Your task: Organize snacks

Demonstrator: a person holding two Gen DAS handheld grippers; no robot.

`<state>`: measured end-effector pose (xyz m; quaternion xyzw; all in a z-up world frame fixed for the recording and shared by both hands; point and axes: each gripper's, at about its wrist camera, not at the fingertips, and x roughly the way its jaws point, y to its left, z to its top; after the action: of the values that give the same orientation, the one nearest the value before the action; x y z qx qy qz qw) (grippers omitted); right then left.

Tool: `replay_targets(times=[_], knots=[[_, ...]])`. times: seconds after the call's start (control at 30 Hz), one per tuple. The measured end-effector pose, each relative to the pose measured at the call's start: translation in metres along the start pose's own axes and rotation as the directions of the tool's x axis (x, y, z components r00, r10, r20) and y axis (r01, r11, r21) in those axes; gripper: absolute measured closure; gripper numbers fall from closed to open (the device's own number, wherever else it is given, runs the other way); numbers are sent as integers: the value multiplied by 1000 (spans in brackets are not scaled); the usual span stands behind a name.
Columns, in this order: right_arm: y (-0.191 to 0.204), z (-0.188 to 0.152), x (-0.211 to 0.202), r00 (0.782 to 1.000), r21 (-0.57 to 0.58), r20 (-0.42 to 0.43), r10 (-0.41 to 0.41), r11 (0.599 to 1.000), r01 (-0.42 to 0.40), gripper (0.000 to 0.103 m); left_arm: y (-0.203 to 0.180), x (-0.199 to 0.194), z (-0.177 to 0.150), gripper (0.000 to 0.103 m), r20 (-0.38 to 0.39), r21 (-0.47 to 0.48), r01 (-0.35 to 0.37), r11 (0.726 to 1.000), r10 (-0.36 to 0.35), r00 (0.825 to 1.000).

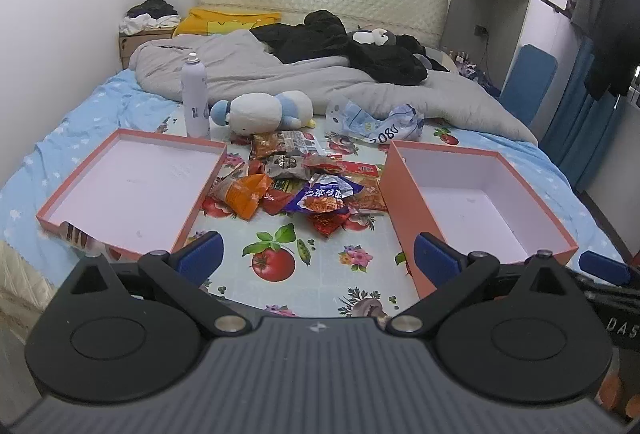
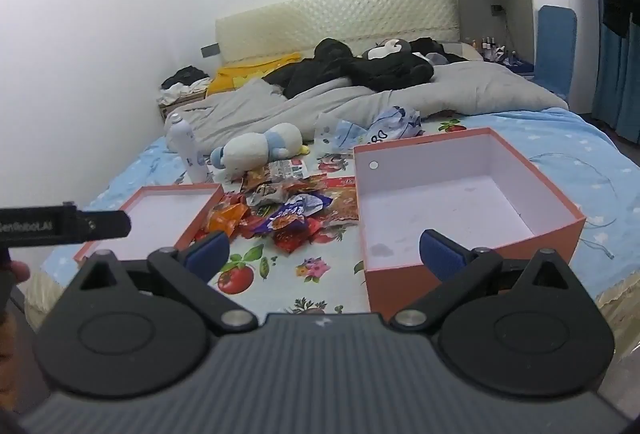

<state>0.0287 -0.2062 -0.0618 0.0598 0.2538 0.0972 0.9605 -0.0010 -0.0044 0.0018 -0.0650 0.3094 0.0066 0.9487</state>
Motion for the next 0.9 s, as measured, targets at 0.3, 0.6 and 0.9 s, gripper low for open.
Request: replay_targets(times=[0.3, 0.6, 0.9], knots=[[-1, -1, 0, 1000, 19, 12, -1, 1000, 1, 0, 6, 2, 1, 0, 1, -16, -14, 1000, 14, 1000], [-1, -3, -1, 1000, 10, 5, 16, 1000, -16, 0, 12, 2, -3, 0, 5, -17, -19, 1000, 19, 1000], [6, -6, 3, 999, 7, -15, 30, 1000, -30, 0, 17, -1, -6, 0, 12, -27, -18, 999, 19, 1000]])
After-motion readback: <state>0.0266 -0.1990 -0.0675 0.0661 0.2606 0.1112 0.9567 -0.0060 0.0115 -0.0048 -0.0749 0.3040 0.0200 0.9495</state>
